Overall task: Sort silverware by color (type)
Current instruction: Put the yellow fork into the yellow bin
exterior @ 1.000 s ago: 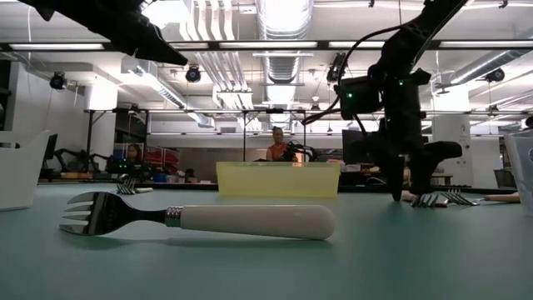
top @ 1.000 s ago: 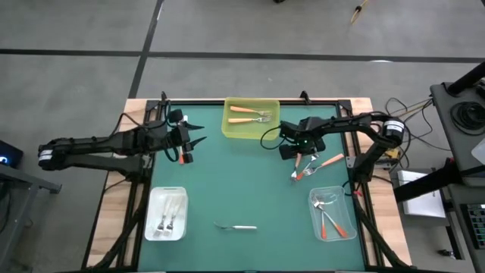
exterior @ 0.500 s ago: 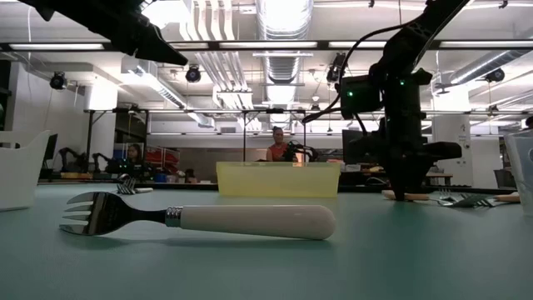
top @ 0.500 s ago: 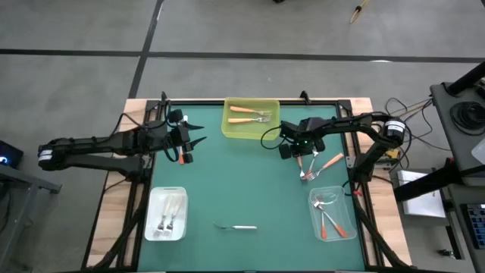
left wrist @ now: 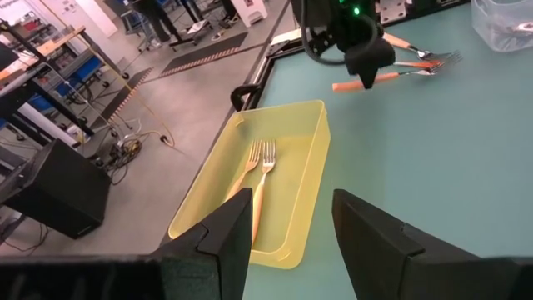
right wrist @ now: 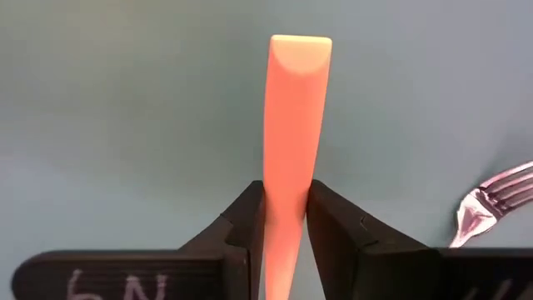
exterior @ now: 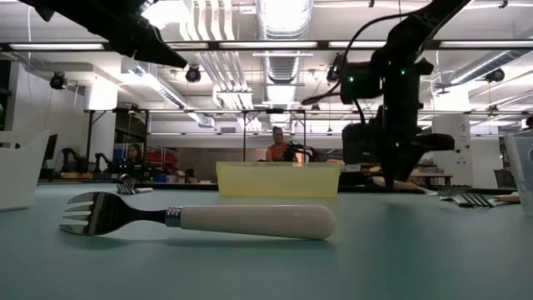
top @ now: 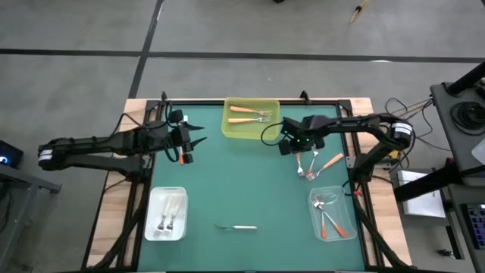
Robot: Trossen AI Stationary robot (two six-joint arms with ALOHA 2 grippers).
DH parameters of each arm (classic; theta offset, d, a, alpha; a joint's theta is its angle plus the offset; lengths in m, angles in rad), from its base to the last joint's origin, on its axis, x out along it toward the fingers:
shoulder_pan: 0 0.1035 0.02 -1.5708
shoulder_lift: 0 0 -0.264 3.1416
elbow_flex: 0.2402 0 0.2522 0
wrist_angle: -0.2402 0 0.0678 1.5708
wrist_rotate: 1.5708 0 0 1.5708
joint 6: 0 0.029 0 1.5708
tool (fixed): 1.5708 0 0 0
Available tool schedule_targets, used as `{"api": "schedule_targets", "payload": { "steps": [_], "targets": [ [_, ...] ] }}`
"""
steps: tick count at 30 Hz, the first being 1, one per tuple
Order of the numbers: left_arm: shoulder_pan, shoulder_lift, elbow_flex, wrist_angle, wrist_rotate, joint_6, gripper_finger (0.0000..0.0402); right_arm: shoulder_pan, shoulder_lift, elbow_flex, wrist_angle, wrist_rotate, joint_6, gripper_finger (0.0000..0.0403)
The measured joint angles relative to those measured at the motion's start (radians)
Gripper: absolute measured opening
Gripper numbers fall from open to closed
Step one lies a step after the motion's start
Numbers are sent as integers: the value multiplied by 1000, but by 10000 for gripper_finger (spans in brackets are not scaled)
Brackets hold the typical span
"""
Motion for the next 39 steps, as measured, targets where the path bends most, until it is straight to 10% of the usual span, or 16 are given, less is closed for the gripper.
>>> {"api": "schedule_targets", "payload": {
  "steps": [18, 39],
  "targets": [
    [0, 2, 0, 0, 3, -4, 149, -3, -72, 331, -166, 72, -236, 67],
    [0, -4, 0, 4, 0, -1, 149, -131, 443, 1040, -380, 74, -876, 67]
  ]
}}
